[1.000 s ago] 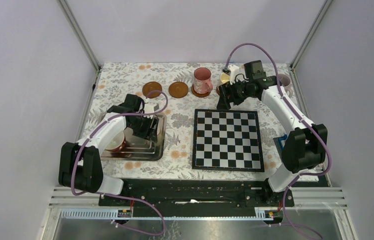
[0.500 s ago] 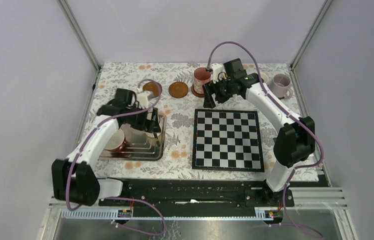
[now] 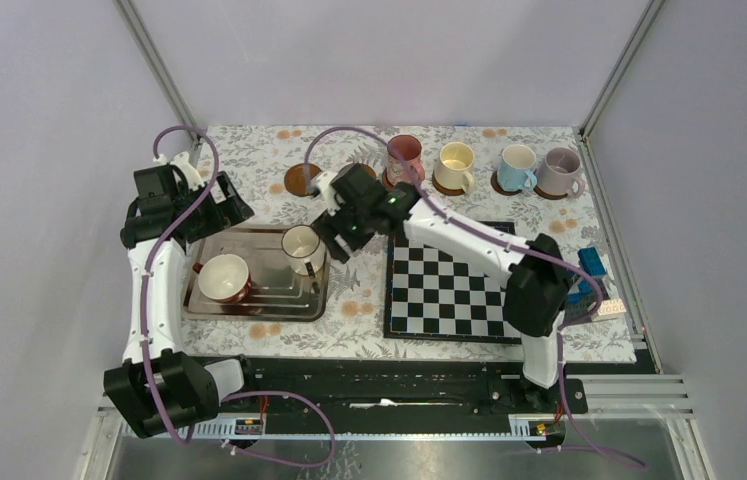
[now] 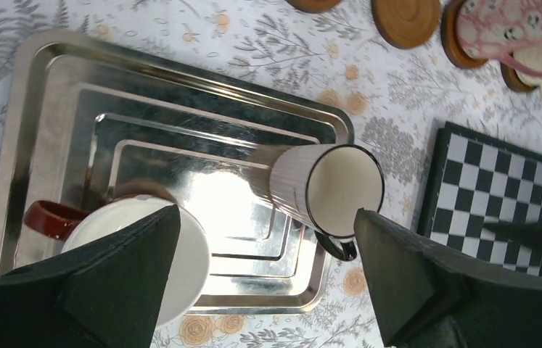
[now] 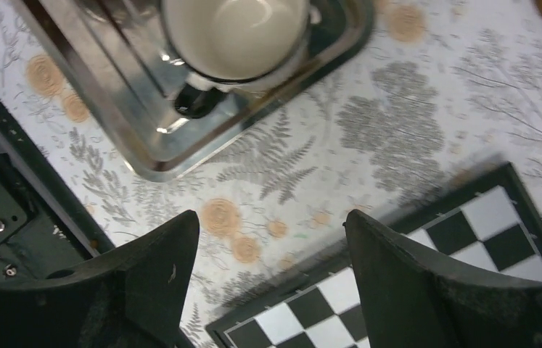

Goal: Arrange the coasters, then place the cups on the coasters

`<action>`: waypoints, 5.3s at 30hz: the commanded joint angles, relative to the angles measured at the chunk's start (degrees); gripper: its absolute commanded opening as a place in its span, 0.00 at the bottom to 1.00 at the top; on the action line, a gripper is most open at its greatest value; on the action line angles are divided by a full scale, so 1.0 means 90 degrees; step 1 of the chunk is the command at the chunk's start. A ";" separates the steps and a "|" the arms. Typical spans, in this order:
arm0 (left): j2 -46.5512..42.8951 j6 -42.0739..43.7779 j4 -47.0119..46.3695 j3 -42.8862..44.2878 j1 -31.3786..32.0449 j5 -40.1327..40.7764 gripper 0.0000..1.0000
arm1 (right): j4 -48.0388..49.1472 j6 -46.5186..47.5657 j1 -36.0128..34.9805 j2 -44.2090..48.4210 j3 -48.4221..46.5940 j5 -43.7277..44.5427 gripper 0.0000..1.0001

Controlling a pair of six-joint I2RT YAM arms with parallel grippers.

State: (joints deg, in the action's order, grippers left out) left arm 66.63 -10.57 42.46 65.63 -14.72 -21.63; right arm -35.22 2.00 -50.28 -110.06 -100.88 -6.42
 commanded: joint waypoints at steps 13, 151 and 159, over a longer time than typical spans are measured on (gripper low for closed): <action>-0.0274 -0.0594 -0.0263 0.0093 -0.0531 0.0136 0.99 | 0.0684 -0.0914 -0.1525 -0.1473 -0.1042 0.1855 0.69; -0.0864 -0.0759 -0.0762 -0.0710 -0.1056 -0.0634 0.99 | 0.1776 0.0167 0.1727 -0.3743 -0.3724 0.0821 0.09; -0.0870 -0.0761 -0.0787 -0.0739 -0.1079 -0.0659 0.99 | 0.1700 0.0206 0.1730 -0.3796 -0.3807 0.0731 0.18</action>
State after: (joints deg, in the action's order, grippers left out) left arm 60.07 -16.80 38.83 59.40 -23.99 -26.30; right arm -23.62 3.22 -34.87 -145.40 -130.67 1.37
